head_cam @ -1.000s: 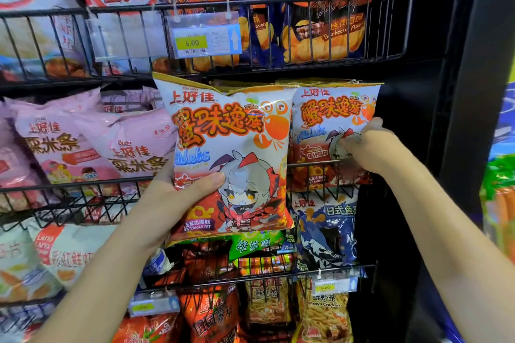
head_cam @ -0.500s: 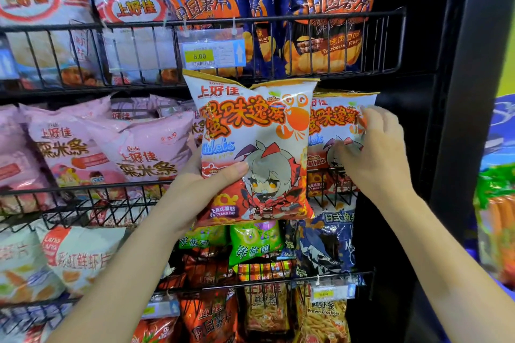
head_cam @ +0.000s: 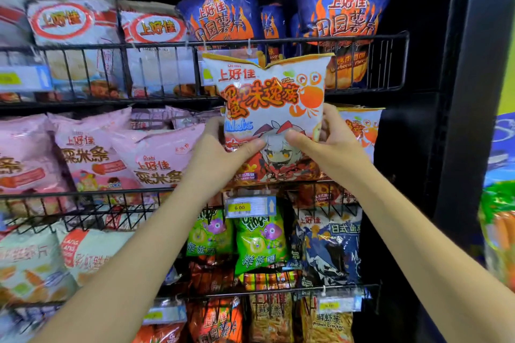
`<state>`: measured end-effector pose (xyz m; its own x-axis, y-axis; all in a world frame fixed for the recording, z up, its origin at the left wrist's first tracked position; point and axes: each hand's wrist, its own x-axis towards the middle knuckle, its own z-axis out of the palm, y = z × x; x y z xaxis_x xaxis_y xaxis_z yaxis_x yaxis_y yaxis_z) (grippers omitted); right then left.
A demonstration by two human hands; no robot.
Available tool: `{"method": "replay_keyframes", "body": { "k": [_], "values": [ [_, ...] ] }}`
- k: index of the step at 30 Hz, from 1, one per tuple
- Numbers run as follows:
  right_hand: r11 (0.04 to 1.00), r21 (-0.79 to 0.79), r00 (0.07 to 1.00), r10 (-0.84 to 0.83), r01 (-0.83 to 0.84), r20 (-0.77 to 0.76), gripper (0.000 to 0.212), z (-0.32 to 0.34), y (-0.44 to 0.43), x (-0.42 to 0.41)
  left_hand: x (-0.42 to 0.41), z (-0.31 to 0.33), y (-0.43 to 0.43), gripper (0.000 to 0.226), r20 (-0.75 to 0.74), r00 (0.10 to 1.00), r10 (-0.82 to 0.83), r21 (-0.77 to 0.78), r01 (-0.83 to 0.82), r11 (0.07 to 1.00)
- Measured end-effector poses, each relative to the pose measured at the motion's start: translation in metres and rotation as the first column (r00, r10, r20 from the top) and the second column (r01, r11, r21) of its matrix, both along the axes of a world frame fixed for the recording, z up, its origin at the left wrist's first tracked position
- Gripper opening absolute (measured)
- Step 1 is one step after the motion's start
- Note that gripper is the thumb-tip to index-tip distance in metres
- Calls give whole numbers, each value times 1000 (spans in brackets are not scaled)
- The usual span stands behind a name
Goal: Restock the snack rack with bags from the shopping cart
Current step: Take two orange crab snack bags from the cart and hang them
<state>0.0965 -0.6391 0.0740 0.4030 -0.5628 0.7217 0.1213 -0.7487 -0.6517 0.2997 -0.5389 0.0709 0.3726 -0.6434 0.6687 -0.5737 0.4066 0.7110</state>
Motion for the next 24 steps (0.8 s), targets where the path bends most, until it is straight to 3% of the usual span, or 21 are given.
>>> {"method": "replay_keyframes", "body": {
  "k": [3, 6, 13, 17, 21, 24],
  "values": [
    [999, -1, 998, -33, 33, 50, 54, -7, -8, 10, 0, -6, -10, 51, 44, 996, 74, -117, -68, 991],
    [999, 0, 998, -40, 40, 49, 59, -12, -16, 19, 1, -7, -13, 52, 72, 991, 112, -146, -100, 984],
    [996, -7, 992, -85, 84, -91, 53, -26, -20, 31, 7, -21, -8, 49, 200, 974, 107, 54, -120, 991],
    [983, 0, 954, -178, 184, -242, 52, -32, -21, 35, 14, -27, -9, 74, 262, 963, 66, 228, -129, 965],
    [969, -26, 894, -237, 246, -380, 54, -28, -23, 42, 21, -29, -20, 78, 310, 944, 110, 304, -209, 929],
    [952, -10, 849, -279, 307, -448, 68, -25, -27, 47, 23, -25, -28, 86, 344, 932, 114, 371, -246, 895]
  ]
}}
